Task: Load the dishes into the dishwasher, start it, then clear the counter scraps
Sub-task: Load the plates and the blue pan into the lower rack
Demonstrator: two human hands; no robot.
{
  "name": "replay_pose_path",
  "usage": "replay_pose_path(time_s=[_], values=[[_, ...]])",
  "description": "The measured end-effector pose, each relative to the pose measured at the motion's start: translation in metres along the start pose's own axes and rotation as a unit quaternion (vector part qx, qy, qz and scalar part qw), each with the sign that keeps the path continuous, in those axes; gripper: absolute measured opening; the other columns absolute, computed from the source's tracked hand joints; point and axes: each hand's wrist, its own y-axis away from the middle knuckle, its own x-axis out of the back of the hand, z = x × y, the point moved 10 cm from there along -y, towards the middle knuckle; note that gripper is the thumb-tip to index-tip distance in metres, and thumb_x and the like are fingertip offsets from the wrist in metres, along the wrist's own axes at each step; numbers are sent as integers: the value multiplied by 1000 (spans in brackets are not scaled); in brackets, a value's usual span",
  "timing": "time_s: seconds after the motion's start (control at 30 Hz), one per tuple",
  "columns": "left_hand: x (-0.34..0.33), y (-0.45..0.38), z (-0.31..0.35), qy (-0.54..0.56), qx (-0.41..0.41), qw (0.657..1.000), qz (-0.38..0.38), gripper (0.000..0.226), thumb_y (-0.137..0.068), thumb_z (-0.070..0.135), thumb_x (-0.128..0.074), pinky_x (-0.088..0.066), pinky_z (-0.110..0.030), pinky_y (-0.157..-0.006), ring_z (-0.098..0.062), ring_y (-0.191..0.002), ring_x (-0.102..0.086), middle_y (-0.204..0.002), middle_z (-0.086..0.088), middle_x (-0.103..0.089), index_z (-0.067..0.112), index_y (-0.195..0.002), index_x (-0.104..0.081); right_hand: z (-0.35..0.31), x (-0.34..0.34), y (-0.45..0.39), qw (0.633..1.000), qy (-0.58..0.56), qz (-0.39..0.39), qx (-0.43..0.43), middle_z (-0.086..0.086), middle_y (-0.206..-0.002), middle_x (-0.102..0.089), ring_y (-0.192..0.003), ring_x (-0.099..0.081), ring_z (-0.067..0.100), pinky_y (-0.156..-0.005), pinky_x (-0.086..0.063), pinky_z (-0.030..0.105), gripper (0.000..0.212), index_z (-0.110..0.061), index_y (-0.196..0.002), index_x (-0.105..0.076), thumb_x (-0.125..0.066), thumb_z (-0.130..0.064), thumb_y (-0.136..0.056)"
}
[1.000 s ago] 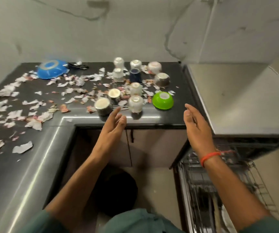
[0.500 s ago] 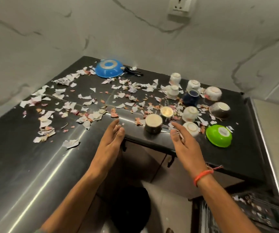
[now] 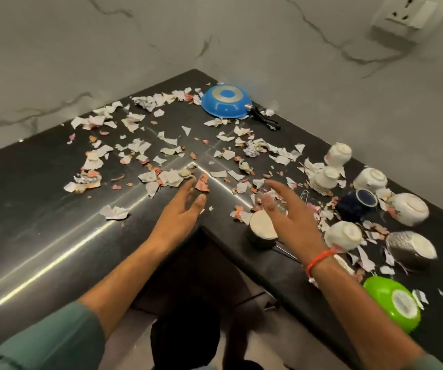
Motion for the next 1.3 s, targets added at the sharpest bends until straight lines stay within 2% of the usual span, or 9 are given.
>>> replay_pose_path(time_s=[0.1, 0.17, 0.33, 0.47, 0.63, 0.77, 1.0, 1.13, 1.3], values=[[-17, -23, -2, -89, -27, 996, 12, 57, -105, 41, -53, -30, -26, -114, 1, -141, -33, -161, 13, -37, 38, -157, -32, 10, 6, -39, 997, 56, -37, 21, -11, -139, -55, -125, -48, 3, -100, -36, 26, 42, -34, -140, -53, -52, -48, -100], [-30, -39, -6, -136, -38, 990, 20, 60, -105, 43, -52, -29, -26, -114, -5, -145, -33, -162, 12, -35, 35, -159, -30, 17, 9, -66, 992, 104, -68, 37, -7, -142, -54, -123, -46, 4, -100, -36, 26, 45, -30, -142, -51, -51, -47, -100], [-61, -86, -17, -240, -59, 968, 41, 65, -103, 48, -50, -19, -43, -127, -20, -156, -17, -167, -4, -27, 26, -160, -29, 27, 10, -139, 975, 182, -115, 57, 2, -145, -53, -133, -48, 19, -105, -35, 29, 46, -22, -143, -51, -51, -42, -102], [-81, -123, -11, -277, -68, 957, 56, 64, -104, 48, -49, -10, -45, -128, -25, -158, -10, -169, -9, -22, 27, -161, -28, 36, 5, -198, 968, 214, -124, 50, 5, -144, -54, -133, -49, 23, -106, -37, 33, 44, -20, -141, -52, -53, -40, -101], [-77, -141, -4, -315, -111, 935, 119, 56, -106, 41, -49, -17, -50, -127, -26, -156, -18, -166, -8, -27, 23, -157, -37, 48, -8, -256, 955, 252, -144, 60, 6, -144, -54, -132, -50, 25, -107, -39, 36, 47, -21, -142, -50, -54, -42, -100], [-68, -141, -4, -317, -109, 927, 167, 52, -106, 40, -50, -22, -49, -126, -27, -154, -23, -165, -7, -29, 23, -155, -40, 58, -5, -296, 956, 257, -135, 50, 7, -145, -53, -132, -50, 25, -106, -38, 34, 49, -20, -144, -49, -56, -39, -99], [-75, -150, -16, -398, -59, 904, 147, 57, -106, 53, -39, -19, -47, -126, -23, -156, -17, -168, -5, -23, 30, -157, -33, 98, -6, -374, 956, 271, -109, -19, 6, -144, -54, -129, -54, 29, -108, -44, 48, 61, -24, -146, -45, -60, -46, -92], [-77, -152, -19, -426, -49, 892, 143, 58, -106, 56, -36, -16, -46, -126, -21, -156, -18, -168, -6, -24, 30, -158, -32, 108, -15, -404, 947, 302, -106, -30, 13, -147, -48, -131, -50, 34, -108, -43, 48, 67, -18, -150, -39, -62, -44, -93], [-78, -154, -19, -437, -48, 887, 144, 62, -103, 60, -31, -18, -48, -126, -21, -156, -20, -167, -6, -25, 30, -157, -35, 107, -14, -431, 961, 271, -61, -13, 13, -143, -46, -126, -51, 33, -108, -44, 47, 61, -20, -145, -45, -67, -39, -91]])
